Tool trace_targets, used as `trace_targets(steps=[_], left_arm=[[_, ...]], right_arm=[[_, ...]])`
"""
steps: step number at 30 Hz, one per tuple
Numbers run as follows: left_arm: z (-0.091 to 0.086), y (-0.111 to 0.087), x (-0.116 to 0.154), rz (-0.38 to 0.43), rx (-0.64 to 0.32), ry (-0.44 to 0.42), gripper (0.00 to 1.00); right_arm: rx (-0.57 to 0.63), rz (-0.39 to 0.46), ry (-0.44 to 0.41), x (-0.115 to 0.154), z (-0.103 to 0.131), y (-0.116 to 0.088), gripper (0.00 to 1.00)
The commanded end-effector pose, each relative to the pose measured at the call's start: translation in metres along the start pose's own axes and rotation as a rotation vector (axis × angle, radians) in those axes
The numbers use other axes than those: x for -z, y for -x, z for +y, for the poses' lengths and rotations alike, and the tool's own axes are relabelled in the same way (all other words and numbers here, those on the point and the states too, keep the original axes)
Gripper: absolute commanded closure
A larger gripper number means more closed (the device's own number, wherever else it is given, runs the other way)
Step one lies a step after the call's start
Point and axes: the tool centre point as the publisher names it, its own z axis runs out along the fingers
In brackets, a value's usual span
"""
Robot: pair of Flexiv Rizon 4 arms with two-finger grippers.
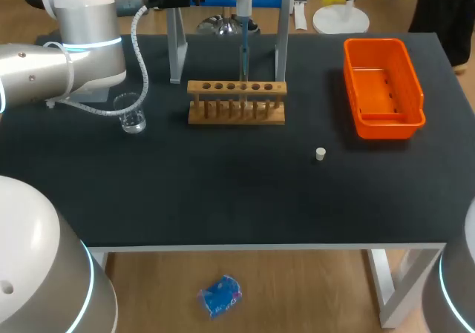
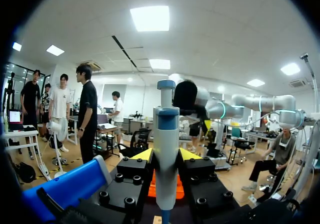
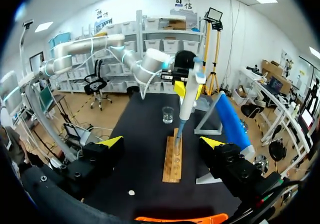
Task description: Invert the test tube, pick up the pipette, mount the tip to pipette, aspirate from beaker and dispense into the tube, eject the tip, return the pipette, and cap with the stopper.
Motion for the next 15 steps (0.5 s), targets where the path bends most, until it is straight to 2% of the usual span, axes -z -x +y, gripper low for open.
trace_targets(steps=[1,9,15], left_arm=[[-0.001,-0.001,0.000,-0.001,0.001,0.001,1.00],[-0.001,-0.001,0.000,-0.001,0.001,0.001,1.00],[-0.001,-0.001,0.000,-0.001,0.001,0.001,1.00]], right_arm=[[0.000,0.010,0.025,-0.018,-0.016,0.002,0.00],[0.046,0.028,-0.025,-0.058,-0.047,0.012,0.00],[0.058,0.033,-0.026,-0.079,-0.063,0.013,0.00]])
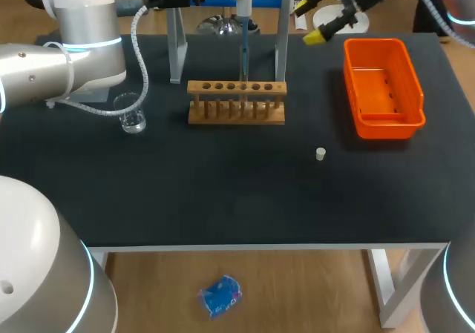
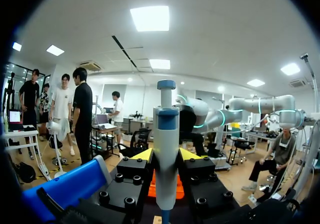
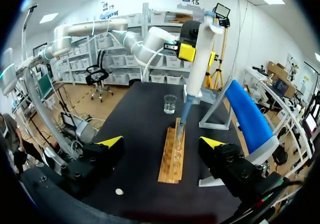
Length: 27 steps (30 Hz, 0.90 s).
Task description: Invert the test tube, pick up the pipette, mount the tip to pipette, aspirate from beaker and dispense into the tube, eject the tip, return the pipette, and cap with the stopper.
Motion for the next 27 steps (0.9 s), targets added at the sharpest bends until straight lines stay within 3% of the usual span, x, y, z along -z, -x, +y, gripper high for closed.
trace_targets(steps=[1,13,27], left_arm=[[-0.001,-0.001,0.000,-0.001,0.001,0.001,1.00],[-0.001,-0.001,0.000,-0.001,0.001,0.001,1.00],[-0.001,-0.001,0.000,-0.001,0.001,0.001,1.00]], right_arm=[[0.016,0.013,-0.002,-0.015,-0.009,0.004,0.00],[0.026,0.031,-0.036,-0.039,-0.021,0.001,0.00],[0.009,0.001,-0.020,-0.043,-0.028,-0.003,0.00]])
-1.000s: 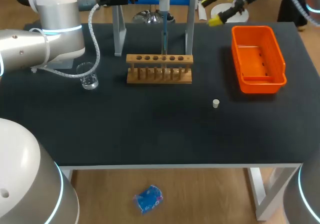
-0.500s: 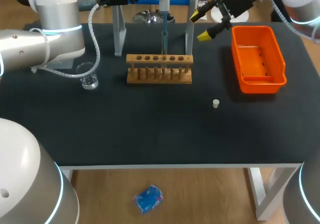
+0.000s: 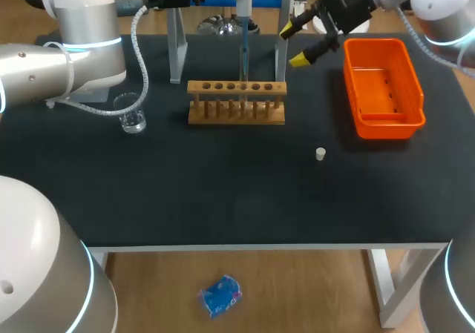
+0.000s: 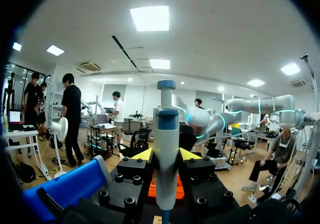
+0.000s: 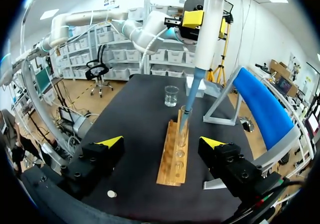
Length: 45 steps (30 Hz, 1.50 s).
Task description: Invert the test tube, pick up the pipette, mount the tip to pipette, aspirate from beaker and dispense into the tube, eject the tip, return the pipette, and cap with the stopper.
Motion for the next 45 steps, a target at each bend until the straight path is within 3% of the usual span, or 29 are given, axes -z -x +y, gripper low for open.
trace_targets(steps=[1,18,31,45], left_arm=[[-0.001,-0.001,0.000,-0.001,0.001,0.001,1.00],[-0.001,-0.001,0.000,-0.001,0.001,0.001,1.00],[-0.011,-0.013,0.006,-0.026,-0.082,0.023,1.00],[-0.011,-0.013,0.004,-0.016,-0.083,0.024,1.00]], right_arm=[[0.000,-0.006,0.000,0.001,0.000,-0.003,0.00],[0.000,-0.006,0.000,0.001,0.000,-0.003,0.00],[0.000,-0.006,0.000,0.001,0.000,-0.003,0.00],[0.000,-0.006,0.000,0.001,0.000,-0.003,0.00]])
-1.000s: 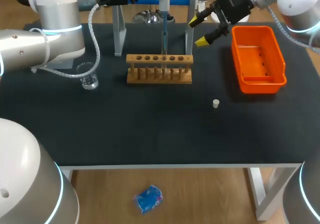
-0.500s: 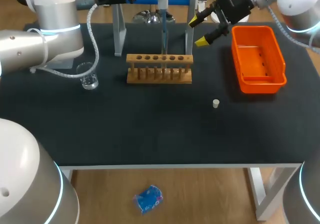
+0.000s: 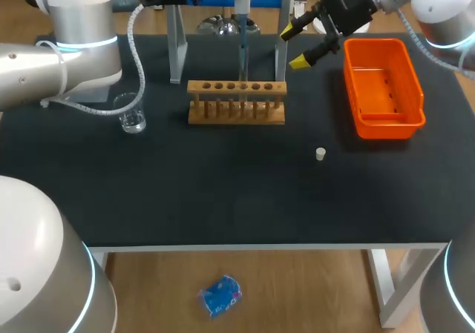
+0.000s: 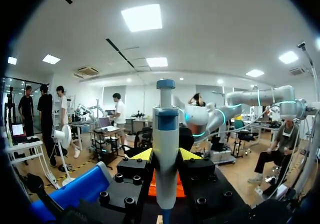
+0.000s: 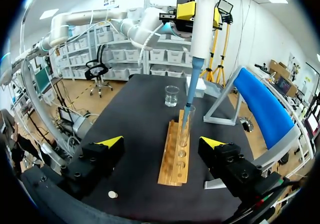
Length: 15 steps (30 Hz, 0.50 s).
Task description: Invert the test tube, pick up the pipette, mount the tip to pipette, aspirate from beaker and dispense into the tube, eject the tip, return the pipette, and cap with the stopper.
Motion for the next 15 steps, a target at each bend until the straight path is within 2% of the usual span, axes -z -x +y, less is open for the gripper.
trace_targets(steps=[1,15], left_arm=[[0.0014,0.0013,0.0004,0.001,0.001,-0.002,1.00],[-0.0066,0.0059,-0.0008,0.012,0.015,0.001,1.00]], right_arm=[[0.000,-0.001,0.000,0.0002,-0.0003,-0.0005,0.00],[0.000,-0.001,0.000,0.0002,-0.0003,-0.0005,0.00]])
